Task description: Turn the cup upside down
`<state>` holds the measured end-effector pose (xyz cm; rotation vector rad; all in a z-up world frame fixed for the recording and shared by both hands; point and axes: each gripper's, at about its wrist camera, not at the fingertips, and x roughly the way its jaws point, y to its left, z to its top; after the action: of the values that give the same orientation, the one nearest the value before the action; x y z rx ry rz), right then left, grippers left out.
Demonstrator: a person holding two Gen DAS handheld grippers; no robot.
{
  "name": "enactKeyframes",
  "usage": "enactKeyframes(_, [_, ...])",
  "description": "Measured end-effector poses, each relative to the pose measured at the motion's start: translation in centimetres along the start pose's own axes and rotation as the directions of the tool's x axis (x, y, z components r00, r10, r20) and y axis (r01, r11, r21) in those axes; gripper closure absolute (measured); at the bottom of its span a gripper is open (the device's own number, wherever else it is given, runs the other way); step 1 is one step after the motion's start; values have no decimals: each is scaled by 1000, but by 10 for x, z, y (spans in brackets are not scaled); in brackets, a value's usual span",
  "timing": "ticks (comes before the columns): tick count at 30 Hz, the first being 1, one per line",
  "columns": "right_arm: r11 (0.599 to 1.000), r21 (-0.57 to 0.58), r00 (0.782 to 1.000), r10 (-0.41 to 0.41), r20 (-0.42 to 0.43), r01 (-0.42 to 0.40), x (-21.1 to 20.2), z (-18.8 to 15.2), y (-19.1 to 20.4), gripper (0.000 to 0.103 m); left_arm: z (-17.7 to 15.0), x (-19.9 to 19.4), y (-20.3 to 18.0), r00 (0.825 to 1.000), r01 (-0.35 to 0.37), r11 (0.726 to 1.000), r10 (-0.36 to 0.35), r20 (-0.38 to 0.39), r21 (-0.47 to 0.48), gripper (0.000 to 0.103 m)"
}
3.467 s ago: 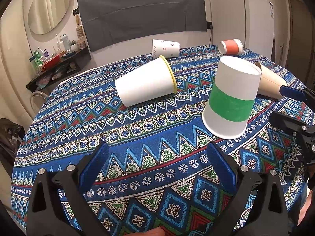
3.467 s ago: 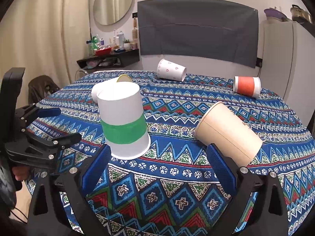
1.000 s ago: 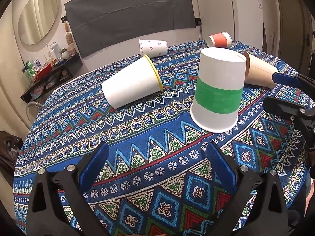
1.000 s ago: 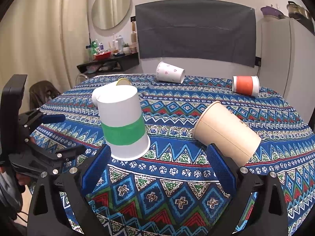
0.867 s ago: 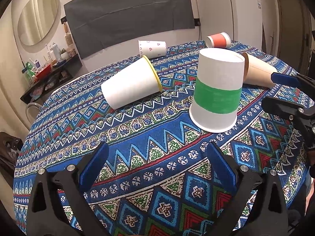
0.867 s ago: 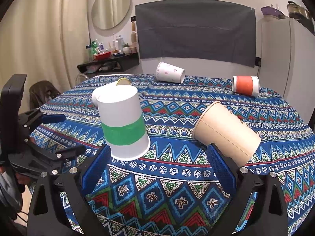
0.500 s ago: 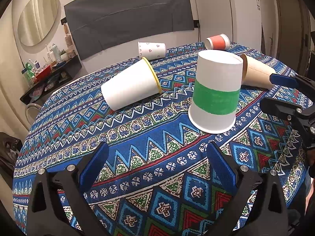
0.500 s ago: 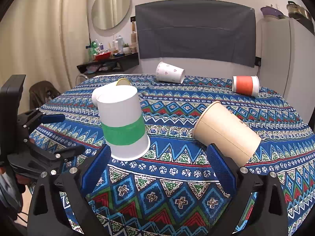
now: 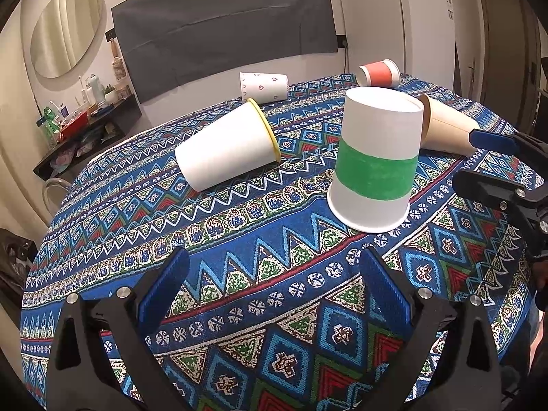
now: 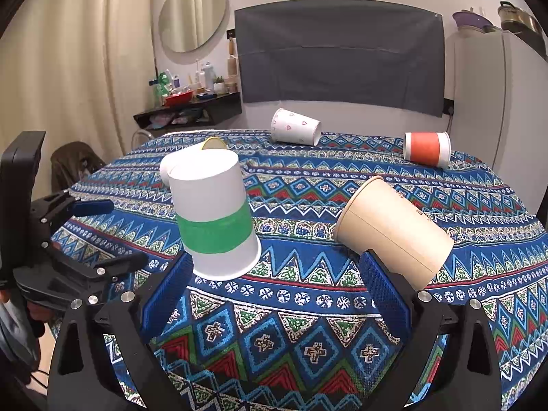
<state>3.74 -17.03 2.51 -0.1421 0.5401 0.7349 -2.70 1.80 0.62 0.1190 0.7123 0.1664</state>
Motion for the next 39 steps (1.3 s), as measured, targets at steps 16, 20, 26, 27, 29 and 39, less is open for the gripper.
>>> enactKeyframes(16, [1000,2,1000,1,-2,-1,1,1,-1,9,0,0,2,1000,8,1000,-8,1,-9,6])
enactKeyframes(20, [1000,2,1000,1,-2,-1,0,1,-1,9,0,-2,4,1000,5,1000,-5,11,-24,6])
enactKeyframes(26, [1000,2,1000,0,-1,0,1,1,-1,9,0,-2,5,1000,5,1000,-5,15,-31,6])
enactKeyframes(27, [1000,2,1000,1,-1,-1,0,1,-1,9,0,-2,5,1000,7,1000,-7,12,-30,6])
enactKeyframes(29, [1000,3,1000,1,-2,-1,1,1,-1,9,0,-1,5,1000,12,999,-11,10,-32,6])
enactKeyframes(39, [1000,3,1000,0,-1,0,0,1,-1,9,1,1,8,1000,26,999,-26,0,-43,6])
